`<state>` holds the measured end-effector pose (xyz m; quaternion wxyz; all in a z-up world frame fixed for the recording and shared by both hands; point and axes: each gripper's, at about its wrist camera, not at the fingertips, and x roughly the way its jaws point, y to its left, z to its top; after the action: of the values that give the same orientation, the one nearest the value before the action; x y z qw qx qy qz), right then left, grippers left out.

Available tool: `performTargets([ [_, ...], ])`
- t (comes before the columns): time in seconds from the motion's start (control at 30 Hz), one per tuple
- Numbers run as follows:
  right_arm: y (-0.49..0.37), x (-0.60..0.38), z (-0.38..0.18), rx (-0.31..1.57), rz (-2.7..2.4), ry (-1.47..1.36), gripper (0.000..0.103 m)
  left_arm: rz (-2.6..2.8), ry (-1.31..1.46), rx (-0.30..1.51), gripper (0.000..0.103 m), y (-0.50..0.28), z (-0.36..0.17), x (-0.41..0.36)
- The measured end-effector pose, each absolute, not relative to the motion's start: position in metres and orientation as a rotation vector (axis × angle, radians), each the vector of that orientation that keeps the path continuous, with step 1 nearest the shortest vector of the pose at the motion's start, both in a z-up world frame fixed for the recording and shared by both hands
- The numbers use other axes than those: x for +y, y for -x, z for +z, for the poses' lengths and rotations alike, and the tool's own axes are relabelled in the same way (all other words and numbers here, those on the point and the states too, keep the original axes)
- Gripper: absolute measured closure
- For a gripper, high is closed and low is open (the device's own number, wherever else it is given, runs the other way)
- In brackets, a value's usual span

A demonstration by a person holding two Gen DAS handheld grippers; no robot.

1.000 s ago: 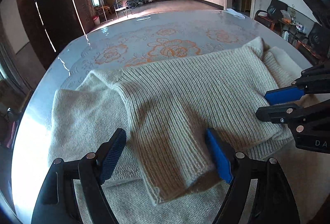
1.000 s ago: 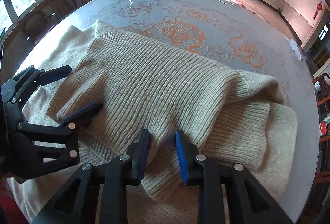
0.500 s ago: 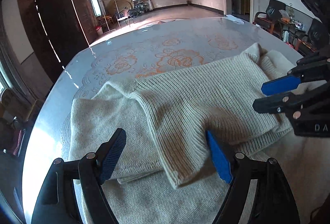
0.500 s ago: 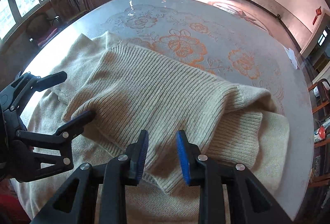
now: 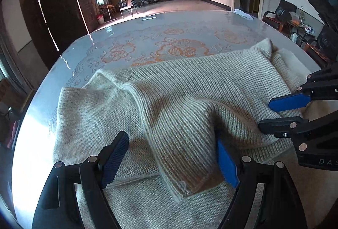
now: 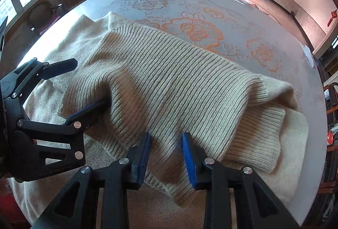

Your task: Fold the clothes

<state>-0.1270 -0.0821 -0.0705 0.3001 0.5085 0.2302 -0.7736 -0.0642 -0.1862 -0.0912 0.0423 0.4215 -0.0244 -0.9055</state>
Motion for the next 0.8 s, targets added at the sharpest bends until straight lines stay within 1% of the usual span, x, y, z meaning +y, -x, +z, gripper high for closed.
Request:
performTargets([
  [0.07, 0.123, -0.085, -0.071, 0.656, -2.045, -1.332, 0.071, -2.771, -1.296, -0.052, 0.022, 0.060, -0.091, -0.187],
  [0.13, 0.121, -0.083, -0.069, 0.661, -2.036, -1.337, 0.071, -2.774, -1.305, -0.056, 0.022, 0.053, -0.089, -0.186],
  [0.3, 0.092, -0.054, -0.030, 0.537, -2.226, -1.125, 0.071, -2.784, -1.270, -0.069, 0.022, 0.025, -0.081, -0.190],
  [0.37, 0.075, -0.039, -0.019, 0.498, -2.335, -1.059, 0.066, -2.784, -1.264, -0.080, 0.022, 0.013, -0.080, -0.191],
  [0.4, 0.073, -0.033, -0.022, 0.480, -2.354, -1.110, 0.061, -2.783, -1.269, -0.085, 0.022, 0.007, -0.080, -0.192],
  [0.47, 0.078, -0.024, -0.045, 0.410, -2.258, -1.361, 0.061, -2.780, -1.292, -0.084, 0.022, -0.003, -0.083, -0.193],
  [0.5, 0.076, -0.019, -0.052, 0.349, -2.221, -1.412, 0.061, -2.778, -1.305, -0.081, 0.022, -0.007, -0.085, -0.194],
  [0.57, 0.065, -0.009, -0.061, 0.246, -2.186, -1.439, 0.063, -2.768, -1.342, -0.054, 0.022, -0.014, -0.091, -0.196],
  [0.6, 0.059, -0.005, -0.063, 0.221, -2.184, -1.445, 0.061, -2.766, -1.362, -0.031, 0.022, -0.018, -0.093, -0.197],
  [0.67, 0.048, 0.001, -0.065, 0.142, -2.153, -1.474, 0.060, -2.767, -1.396, 0.012, 0.022, -0.025, -0.097, -0.197],
  [0.7, 0.041, 0.002, -0.067, 0.114, -2.134, -1.499, 0.055, -2.766, -1.407, 0.021, 0.022, -0.030, -0.098, -0.195],
  [0.73, 0.035, 0.001, -0.068, 0.116, -2.124, -1.509, 0.047, -2.766, -1.418, 0.029, 0.022, -0.034, -0.099, -0.194],
  [0.77, 0.030, 0.000, -0.068, 0.128, -2.117, -1.513, 0.044, -2.769, -1.417, 0.031, 0.022, -0.038, -0.100, -0.192],
  [0.8, 0.024, -0.002, -0.068, 0.160, -2.117, -1.513, 0.037, -2.769, -1.413, 0.027, 0.022, -0.042, -0.099, -0.190],
])
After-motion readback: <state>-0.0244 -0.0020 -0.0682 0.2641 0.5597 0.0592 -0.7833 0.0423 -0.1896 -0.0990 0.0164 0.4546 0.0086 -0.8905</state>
